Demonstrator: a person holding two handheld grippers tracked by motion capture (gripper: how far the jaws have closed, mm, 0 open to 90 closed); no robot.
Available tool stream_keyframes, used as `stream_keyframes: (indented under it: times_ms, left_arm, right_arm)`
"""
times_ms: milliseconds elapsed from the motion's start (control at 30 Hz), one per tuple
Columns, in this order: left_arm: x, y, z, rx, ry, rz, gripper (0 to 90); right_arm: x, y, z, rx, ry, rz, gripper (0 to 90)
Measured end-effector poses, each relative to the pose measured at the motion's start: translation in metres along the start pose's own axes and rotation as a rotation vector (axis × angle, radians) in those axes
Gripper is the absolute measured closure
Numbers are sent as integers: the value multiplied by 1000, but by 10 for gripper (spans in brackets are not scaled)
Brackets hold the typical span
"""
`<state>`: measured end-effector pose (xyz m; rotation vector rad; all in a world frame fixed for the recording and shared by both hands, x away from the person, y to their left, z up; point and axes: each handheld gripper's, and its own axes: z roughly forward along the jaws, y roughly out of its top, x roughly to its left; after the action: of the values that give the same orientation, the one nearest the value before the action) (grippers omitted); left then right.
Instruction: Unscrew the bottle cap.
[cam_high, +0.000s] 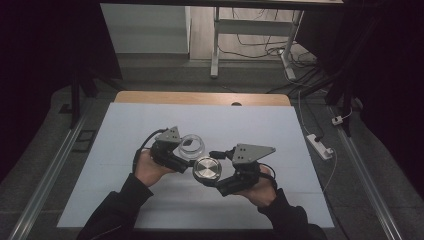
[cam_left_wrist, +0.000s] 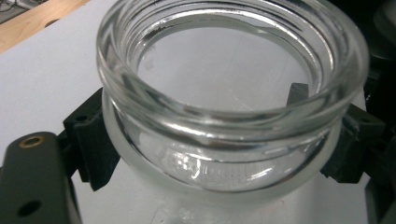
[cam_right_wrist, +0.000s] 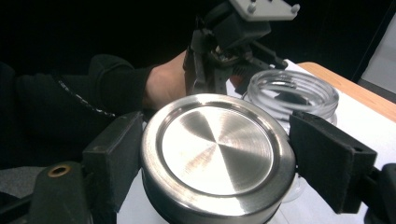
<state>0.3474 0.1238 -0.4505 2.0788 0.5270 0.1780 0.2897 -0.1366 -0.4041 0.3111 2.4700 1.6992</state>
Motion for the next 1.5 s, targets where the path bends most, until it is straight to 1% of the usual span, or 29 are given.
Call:
stream_keyframes:
  times_ms: [67, 200, 633, 800, 1100, 1500]
  left_arm:
    - [1, 0, 0, -3, 4, -1, 155]
    - [4, 1, 2, -7, 6, -7, 155]
    - [10, 6, 8, -17, 8, -13, 155]
    - [12, 8, 11, -21, 9, -13, 155]
    - [19, 12, 21, -28, 16, -19, 155]
    - [26, 8, 33, -20, 33, -37, 155]
  right_arm:
    - [2, -2, 1, 8, -4, -3, 195]
    - [3, -7, 3, 11, 2, -5, 195]
    - [6, -27, 7, 44, -8, 12, 195]
    - [8, -33, 10, 54, -8, 7, 195]
    - [11, -42, 16, 60, -8, -1, 194]
    - [10, -54, 24, 80, -10, 4, 194]
